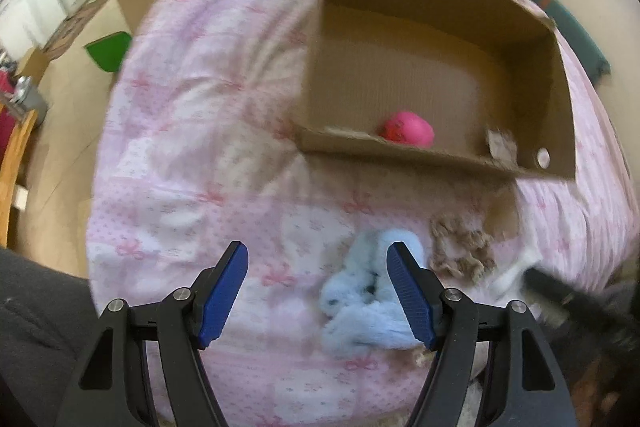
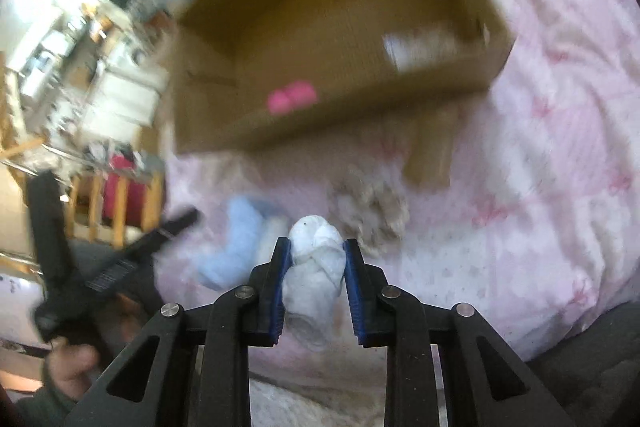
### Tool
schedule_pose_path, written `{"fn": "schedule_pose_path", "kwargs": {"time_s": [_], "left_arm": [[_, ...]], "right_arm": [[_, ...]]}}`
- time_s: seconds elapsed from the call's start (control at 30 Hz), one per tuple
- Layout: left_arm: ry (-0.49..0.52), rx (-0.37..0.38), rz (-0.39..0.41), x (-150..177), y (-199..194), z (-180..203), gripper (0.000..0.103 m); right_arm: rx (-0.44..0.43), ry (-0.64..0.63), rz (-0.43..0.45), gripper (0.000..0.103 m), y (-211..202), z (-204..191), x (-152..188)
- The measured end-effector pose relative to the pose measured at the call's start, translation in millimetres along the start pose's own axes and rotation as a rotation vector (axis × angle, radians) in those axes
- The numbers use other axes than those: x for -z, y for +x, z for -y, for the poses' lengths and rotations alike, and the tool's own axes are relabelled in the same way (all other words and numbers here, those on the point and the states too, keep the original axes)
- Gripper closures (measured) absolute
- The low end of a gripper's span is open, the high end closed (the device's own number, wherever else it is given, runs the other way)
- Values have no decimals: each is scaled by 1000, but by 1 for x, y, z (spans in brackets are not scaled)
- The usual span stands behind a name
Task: Organize soft objects
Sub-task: 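Grasp the white sock with the right gripper while the left gripper grasps the blue sock, then carry the white sock and blue sock over the box with both grippers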
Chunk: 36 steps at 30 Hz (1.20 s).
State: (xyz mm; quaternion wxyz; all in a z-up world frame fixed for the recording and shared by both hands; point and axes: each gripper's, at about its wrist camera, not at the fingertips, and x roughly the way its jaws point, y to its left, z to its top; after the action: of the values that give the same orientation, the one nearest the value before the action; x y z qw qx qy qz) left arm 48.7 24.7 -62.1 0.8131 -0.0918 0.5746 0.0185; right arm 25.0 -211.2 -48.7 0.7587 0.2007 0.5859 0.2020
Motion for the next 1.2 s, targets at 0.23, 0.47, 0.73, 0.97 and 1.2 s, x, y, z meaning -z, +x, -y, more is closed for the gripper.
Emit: {"fn": "schedule_pose_path", "kwargs": {"time_s": [0.23, 0.47, 0.73, 0.97, 1.2], "left_arm": [[58, 44, -142, 5, 39, 24, 33], [-51, 164, -224, 6, 55, 17, 33], [-17, 246, -317, 15, 64, 33, 60], [-65, 251, -179, 1, 32, 15, 74], [-89, 121, -87, 2, 8, -4, 75]], "right_arm": [[-25, 60, 88, 75, -20, 10, -1], [-25, 82, 78, 75, -16, 13, -5], [-25, 96, 77, 75, -20, 18, -6], [-24, 102, 83, 75, -21, 19, -7], [-15, 84, 80, 75, -18, 17, -7]]}}
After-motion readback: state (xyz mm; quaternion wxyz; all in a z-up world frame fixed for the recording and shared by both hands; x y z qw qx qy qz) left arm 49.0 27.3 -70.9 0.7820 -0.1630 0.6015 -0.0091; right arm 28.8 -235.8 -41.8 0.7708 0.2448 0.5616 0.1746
